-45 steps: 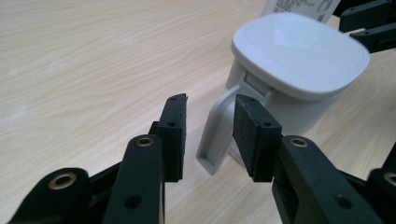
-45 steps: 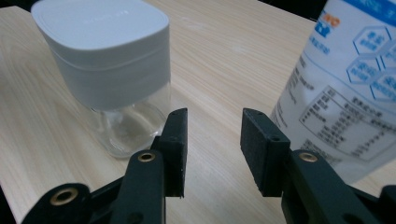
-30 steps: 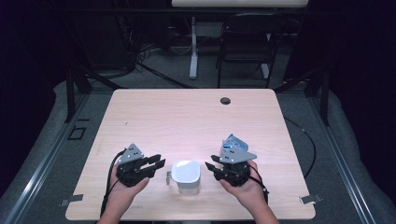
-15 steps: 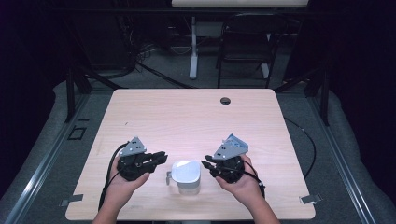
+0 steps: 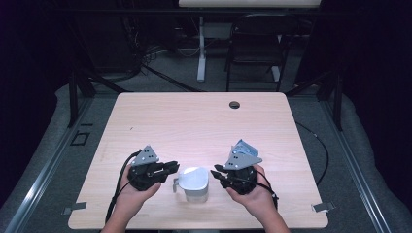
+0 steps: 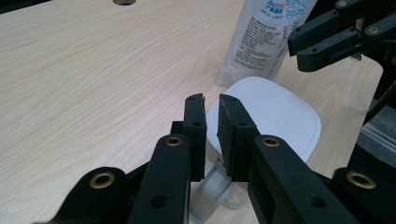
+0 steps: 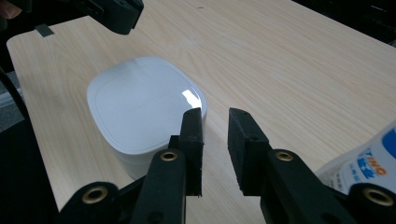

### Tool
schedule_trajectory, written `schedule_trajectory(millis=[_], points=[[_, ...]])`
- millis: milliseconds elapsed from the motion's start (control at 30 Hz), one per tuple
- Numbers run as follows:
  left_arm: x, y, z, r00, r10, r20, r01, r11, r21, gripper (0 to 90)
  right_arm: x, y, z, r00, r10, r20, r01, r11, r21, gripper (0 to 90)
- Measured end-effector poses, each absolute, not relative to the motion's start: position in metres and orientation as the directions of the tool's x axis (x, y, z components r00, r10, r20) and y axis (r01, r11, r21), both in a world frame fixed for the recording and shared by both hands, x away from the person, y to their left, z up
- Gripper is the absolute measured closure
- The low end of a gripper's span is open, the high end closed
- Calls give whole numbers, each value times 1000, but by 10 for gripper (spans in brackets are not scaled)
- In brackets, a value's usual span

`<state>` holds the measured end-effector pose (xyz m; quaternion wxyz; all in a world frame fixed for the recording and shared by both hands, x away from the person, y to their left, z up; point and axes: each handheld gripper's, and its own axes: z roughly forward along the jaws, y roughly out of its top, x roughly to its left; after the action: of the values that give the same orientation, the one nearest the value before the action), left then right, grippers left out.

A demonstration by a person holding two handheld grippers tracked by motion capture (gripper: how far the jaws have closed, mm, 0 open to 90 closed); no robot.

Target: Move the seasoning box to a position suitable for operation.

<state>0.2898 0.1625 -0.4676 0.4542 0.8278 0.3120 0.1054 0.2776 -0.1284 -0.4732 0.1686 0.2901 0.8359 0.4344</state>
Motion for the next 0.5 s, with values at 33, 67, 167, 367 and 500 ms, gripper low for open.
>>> schedule_trajectory(millis=[33, 67, 167, 367, 500], points=[[289, 163, -468, 785, 611, -102, 417, -399, 817, 826, 277, -126, -473, -777, 628, -33, 335, 458, 824, 757], [288, 165, -468, 788, 607, -101, 416, -404, 815, 834, 276, -124, -473, -780, 624, -39, 330, 464, 822, 757], [286, 170, -468, 787, 607, -109, 417, -394, 819, 859, 273, -119, -474, -791, 609, -51, 325, 490, 809, 761], [281, 171, -465, 792, 600, -109, 409, -391, 825, 900, 264, -126, -476, -782, 620, -66, 322, 493, 808, 806], [279, 166, -466, 800, 592, -95, 399, -407, 822, 900, 264, -133, -481, -771, 636, -39, 345, 467, 814, 855]])
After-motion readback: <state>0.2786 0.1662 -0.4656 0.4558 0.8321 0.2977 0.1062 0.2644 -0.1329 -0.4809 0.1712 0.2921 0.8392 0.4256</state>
